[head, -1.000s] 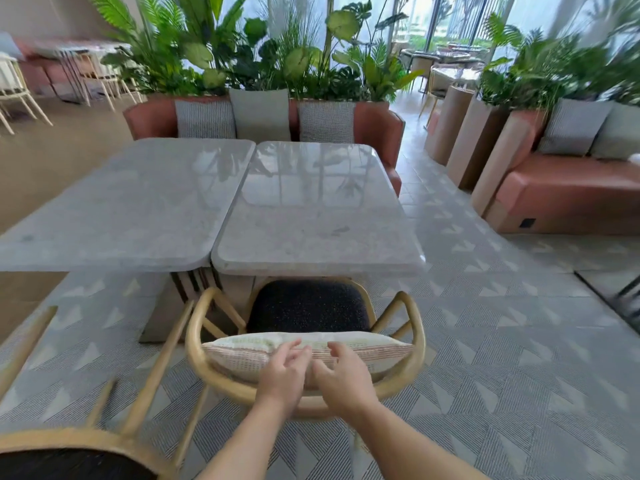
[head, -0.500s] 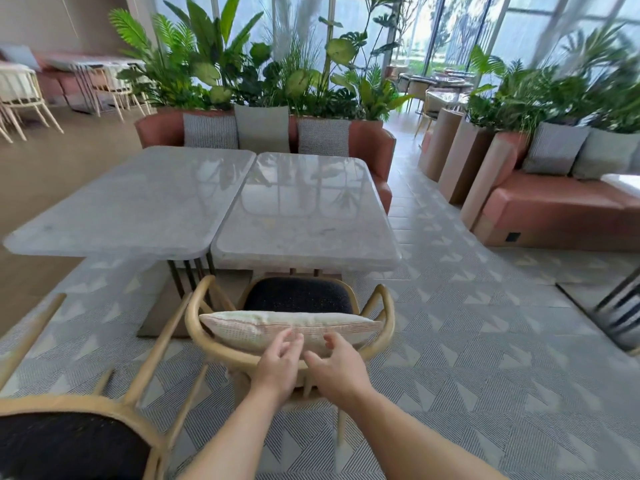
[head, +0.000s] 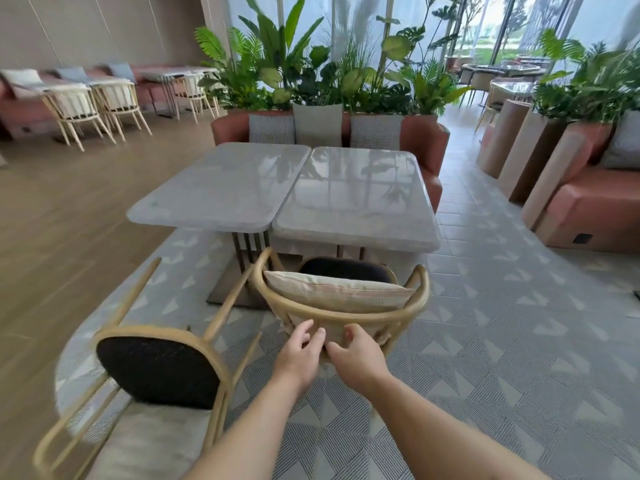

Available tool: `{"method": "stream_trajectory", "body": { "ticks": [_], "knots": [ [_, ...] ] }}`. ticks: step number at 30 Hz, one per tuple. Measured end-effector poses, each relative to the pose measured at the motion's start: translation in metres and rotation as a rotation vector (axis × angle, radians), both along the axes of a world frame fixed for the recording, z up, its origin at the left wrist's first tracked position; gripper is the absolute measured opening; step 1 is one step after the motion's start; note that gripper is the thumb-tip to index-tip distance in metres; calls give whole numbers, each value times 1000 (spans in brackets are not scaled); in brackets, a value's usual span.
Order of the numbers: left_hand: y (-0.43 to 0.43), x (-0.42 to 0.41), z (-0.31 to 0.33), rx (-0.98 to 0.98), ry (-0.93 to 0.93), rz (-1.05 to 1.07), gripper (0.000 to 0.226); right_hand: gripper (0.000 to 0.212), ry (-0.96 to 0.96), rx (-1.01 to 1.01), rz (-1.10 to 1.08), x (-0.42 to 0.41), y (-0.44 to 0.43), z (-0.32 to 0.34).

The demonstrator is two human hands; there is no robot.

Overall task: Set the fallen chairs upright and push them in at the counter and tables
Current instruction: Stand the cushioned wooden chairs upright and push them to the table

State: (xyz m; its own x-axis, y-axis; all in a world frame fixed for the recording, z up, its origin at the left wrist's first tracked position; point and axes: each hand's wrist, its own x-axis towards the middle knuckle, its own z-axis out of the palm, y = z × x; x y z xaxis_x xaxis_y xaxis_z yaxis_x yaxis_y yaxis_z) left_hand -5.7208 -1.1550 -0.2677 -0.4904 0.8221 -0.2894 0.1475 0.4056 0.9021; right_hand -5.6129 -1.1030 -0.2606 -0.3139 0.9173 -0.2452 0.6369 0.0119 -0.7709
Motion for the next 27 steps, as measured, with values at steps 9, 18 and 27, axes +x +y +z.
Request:
{"method": "stream_trajectory", "body": {
  "ticks": [9,18,27],
  "knots": [
    [-54,-16,-26,-43,20,40,40,66,-24,-54,54,-28,-48,-21],
    [-194,-122,-61,-83,-1,190,41,60,-81,-80,186,-128,-170,-42],
    [-405,-281,-75,-149,-33,295,43,61,-139,-82,320,-281,-353,-64]
  ]
}}
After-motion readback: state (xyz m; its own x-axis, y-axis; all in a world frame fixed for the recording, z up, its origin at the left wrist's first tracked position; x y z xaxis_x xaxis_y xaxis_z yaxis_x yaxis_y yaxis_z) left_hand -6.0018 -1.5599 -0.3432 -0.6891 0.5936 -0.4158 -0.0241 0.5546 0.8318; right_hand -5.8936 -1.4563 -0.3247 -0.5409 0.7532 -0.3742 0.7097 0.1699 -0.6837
